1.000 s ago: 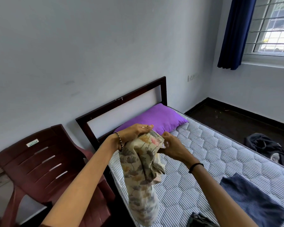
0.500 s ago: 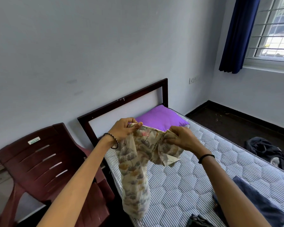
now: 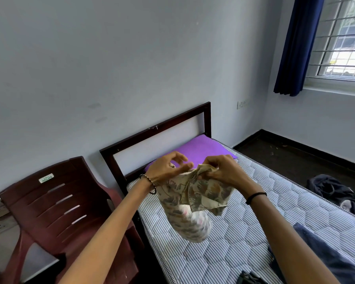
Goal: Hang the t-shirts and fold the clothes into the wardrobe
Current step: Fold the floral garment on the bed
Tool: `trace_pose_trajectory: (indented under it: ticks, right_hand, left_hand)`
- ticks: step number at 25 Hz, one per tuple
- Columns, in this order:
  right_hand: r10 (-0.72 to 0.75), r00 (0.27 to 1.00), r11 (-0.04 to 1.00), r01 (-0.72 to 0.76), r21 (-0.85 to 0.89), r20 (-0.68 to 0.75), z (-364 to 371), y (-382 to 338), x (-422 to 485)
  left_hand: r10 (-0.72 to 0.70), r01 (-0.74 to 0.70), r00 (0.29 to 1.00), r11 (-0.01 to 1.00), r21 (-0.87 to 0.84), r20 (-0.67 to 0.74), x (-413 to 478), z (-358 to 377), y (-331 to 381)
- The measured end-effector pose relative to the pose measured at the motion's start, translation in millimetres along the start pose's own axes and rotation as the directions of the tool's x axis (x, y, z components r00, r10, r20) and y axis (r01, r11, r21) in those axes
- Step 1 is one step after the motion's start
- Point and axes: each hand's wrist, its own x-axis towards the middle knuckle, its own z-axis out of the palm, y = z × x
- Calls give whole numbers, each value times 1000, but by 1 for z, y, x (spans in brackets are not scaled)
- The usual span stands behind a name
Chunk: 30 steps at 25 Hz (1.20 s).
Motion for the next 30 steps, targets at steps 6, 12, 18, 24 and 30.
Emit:
trace_pose_trajectory:
  ticks: [6, 12, 18, 24, 30]
  right_hand:
    - [-112, 993, 991, 113, -69, 27, -2, -23, 5]
    - [53, 986, 994, -36, 103, -158, 0, -10, -13]
    - [313, 893, 933, -225, 282, -323, 24, 18, -37]
    - [646, 760, 629, -577, 522, 62, 56, 27, -48]
    - [691, 672, 324, -618, 716, 267, 63, 32, -53]
  left_hand:
    - [86, -134, 991, 701, 701, 103, 1, 23, 22]
    - [20, -17, 1000, 855, 518, 0, 4, 27, -1]
    - [58, 6, 983, 937, 350, -174, -2, 27, -18]
    - [185, -124, 963, 949, 289, -195, -9, 31, -20]
    - [316, -230, 943, 849, 476, -108, -22, 37, -19]
